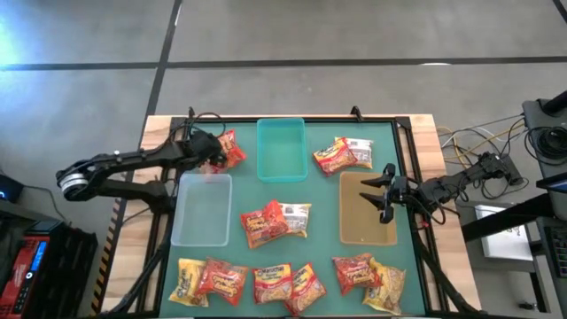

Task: Sort Maruchan noodles
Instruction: Put the red noodle pack into the white transparent bin

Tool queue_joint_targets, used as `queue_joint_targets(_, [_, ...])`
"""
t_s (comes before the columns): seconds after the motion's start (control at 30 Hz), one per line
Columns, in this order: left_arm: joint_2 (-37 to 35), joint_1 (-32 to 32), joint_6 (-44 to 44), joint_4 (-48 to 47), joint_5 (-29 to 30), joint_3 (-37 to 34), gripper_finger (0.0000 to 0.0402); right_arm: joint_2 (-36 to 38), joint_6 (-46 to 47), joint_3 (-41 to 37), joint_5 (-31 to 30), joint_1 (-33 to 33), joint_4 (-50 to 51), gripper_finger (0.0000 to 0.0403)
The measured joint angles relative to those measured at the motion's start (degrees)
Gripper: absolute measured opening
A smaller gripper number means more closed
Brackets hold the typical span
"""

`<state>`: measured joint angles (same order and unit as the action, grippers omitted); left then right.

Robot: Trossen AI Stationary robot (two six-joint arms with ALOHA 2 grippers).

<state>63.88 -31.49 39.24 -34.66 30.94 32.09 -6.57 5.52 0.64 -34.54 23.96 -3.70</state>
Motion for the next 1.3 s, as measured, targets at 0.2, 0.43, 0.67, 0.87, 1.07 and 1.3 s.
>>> queue_joint_targets(0.2, [0.5, -0.5, -0.5, -0.1, -0.8, -0.4, 0.0263, 0.0, 0.0, 0.0, 0.0, 0.0, 0.0, 0.0187])
queue_joint_targets(0.43, [0.7, -0.5, 1.3, -0.3, -5.1, -1.7, 0.0263, 0.0, 0.0, 0.0, 0.0, 0.0, 0.0, 0.0187])
queue_joint_targets(0.67, [4.7, -0.5, -4.0, 11.6, -9.2, -1.9, 0.0263, 0.0, 0.0, 0.0, 0.0, 0.0, 0.0, 0.0187])
queue_joint_targets(0.87, [9.0, -0.3, -10.3, 21.6, -10.9, -1.9, 0.0263, 0.0, 0.0, 0.0, 0.0, 0.0, 0.0, 0.0187])
queue_joint_targets(1.07, [5.5, -0.1, -13.5, 20.8, -11.1, -0.4, 0.0263, 0.0, 0.0, 0.0, 0.0, 0.0, 0.0, 0.0187])
queue_joint_targets(1.3, [-2.9, -0.1, -10.2, 5.5, -8.7, -0.6, 0.0263, 0.0, 0.0, 0.0, 0.0, 0.0, 0.0, 0.0187])
